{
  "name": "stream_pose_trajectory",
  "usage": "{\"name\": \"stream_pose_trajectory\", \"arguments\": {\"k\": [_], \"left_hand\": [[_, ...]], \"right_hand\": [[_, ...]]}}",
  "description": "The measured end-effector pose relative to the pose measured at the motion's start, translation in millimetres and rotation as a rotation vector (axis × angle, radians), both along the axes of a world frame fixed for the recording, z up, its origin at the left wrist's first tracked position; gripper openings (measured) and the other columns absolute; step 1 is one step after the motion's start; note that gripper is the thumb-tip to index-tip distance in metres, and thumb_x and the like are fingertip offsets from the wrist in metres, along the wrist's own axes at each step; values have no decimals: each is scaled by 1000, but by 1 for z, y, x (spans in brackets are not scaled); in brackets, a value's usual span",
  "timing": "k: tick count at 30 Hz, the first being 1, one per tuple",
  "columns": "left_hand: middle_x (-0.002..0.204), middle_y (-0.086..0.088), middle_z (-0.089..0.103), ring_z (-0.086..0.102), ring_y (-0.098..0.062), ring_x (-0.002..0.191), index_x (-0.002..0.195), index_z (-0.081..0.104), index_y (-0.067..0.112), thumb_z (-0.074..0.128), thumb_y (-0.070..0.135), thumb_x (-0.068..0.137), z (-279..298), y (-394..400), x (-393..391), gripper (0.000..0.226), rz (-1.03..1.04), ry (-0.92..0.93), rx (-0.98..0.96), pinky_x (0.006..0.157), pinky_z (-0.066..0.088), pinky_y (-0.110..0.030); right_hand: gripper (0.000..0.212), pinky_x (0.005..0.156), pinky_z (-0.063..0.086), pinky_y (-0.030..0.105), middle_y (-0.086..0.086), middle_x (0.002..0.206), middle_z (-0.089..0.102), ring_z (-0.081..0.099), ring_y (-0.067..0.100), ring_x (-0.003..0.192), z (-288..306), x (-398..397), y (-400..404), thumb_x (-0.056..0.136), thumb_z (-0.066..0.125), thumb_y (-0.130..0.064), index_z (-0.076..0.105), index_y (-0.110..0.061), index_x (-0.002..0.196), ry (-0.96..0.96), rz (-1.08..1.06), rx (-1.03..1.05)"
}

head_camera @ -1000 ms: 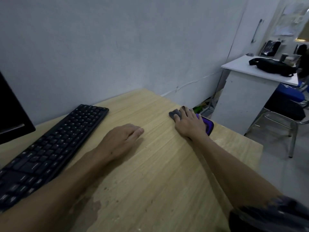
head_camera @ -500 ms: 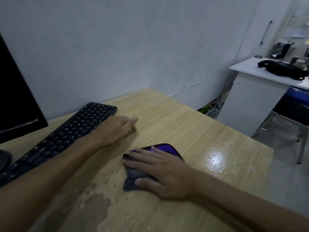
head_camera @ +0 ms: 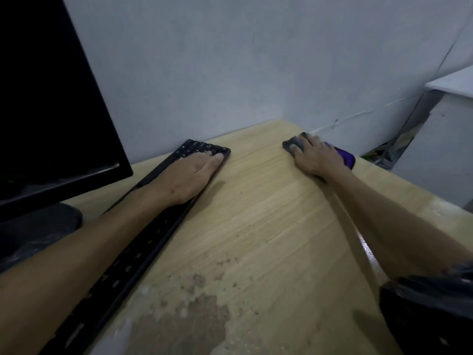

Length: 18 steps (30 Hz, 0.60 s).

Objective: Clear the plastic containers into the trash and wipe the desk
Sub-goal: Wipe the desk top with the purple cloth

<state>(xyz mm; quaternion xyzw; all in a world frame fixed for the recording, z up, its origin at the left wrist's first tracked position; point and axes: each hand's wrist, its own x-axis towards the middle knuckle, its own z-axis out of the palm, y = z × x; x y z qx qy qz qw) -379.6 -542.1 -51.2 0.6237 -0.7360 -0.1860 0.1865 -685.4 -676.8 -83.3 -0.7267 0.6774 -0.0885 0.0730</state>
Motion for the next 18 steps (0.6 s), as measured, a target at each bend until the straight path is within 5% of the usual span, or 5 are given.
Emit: {"name": "stream_pose_trajectory", "arguments": {"k": [3, 7, 18], "left_hand": [[165, 3, 35, 28, -10, 152, 155, 43, 22, 19, 56, 108, 3, 7, -1, 63, -9, 21, 4, 125, 17, -33], [136, -9, 63, 55, -23, 125, 124, 64, 14, 21, 48, 110, 10, 28, -7, 57, 35, 99, -12, 91, 33, -29], [126, -3, 71, 60, -17, 121, 116, 74, 15, 25, 46, 110, 29, 158, 9, 59, 111, 121, -11, 98, 38, -30]], "right_hand": [[58, 123, 18, 51, -2, 167, 25, 21, 20, 154, 2, 39, 23, 101, 23, -57, 37, -31, 151, 15, 156, -24], [63, 127, 11, 48, -7, 171, 15, 11, 14, 157, -4, 101, 75, 103, 20, -59, 25, -30, 159, 27, 336, -55], [68, 128, 1, 44, -2, 172, 6, -1, 14, 158, -4, 154, 232, 106, 18, -58, 11, -24, 164, -2, 502, -35]]}}
